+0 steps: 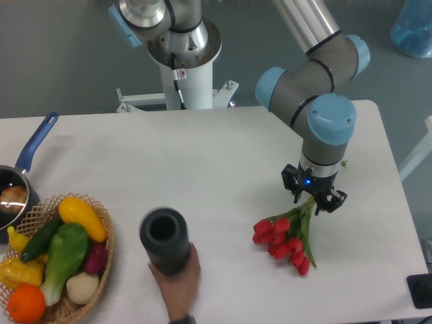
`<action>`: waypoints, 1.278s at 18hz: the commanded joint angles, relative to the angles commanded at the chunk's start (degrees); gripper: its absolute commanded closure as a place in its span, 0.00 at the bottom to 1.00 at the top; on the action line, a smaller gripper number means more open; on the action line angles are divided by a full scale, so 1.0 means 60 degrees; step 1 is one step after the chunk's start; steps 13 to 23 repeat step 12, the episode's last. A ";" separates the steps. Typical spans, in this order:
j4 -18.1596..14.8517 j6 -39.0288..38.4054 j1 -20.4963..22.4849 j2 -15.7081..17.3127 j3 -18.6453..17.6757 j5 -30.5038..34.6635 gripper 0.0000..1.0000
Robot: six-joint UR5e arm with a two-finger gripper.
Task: Place the flowers on the table
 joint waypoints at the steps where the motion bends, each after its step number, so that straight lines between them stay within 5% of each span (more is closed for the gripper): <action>1: 0.0088 -0.0015 0.0000 0.0015 0.0000 0.0000 0.00; 7: 0.0279 -0.0015 0.0205 0.0074 0.0014 -0.0015 0.00; 11: 0.0939 -0.0015 0.0278 0.0000 0.0044 0.0000 0.00; 23: 0.0953 0.0000 0.0307 0.0000 0.0000 0.0044 0.00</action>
